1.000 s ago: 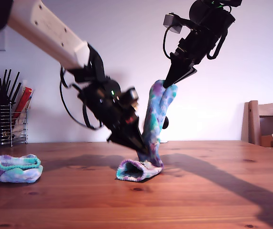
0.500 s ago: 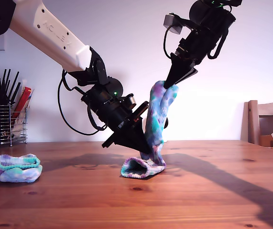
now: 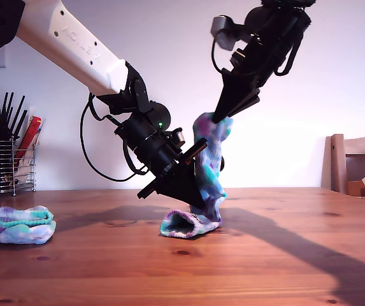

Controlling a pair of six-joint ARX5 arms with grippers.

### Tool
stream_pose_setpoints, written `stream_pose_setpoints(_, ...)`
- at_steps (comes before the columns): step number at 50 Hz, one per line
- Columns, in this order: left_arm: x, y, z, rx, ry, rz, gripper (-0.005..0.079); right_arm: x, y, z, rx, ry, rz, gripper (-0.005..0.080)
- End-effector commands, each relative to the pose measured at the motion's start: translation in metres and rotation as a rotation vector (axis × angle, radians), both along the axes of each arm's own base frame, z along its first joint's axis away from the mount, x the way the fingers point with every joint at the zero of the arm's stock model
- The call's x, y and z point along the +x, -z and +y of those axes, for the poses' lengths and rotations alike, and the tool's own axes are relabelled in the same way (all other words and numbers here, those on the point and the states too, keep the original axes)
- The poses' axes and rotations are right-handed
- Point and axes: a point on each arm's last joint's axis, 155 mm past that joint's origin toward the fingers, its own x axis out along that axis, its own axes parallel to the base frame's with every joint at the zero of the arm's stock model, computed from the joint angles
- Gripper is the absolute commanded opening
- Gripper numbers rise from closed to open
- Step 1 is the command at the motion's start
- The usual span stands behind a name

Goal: Fold the socks in front of you. After folding them, place them to the left side.

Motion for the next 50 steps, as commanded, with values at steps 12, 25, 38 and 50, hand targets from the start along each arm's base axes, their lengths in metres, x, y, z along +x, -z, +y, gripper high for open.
stream_pose_setpoints(12, -0.014, -0.003, 0.006, -0.076, 0.055, 0.078, -0.0024, -0.024, -0.017, 0.025, 0.01, -0.065, -0.01, -0.0013)
stream_pose_setpoints(25, -0.002, -0.03, 0.054, -0.093, 0.036, 0.068, -0.0024, -0.017, -0.012, 0.016, -0.038, -0.038, -0.031, -0.0013)
stream_pose_setpoints(38, 0.004, -0.055, 0.081, -0.149, -0.009, 0.094, -0.0024, -0.012, -0.013, 0.017, -0.042, -0.029, -0.05, -0.0013)
stream_pose_setpoints(50, -0.029, -0.053, 0.068, -0.139, 0.071, 0.169, -0.0024, 0.005, -0.018, 0.018, -0.038, 0.002, -0.12, -0.0013)
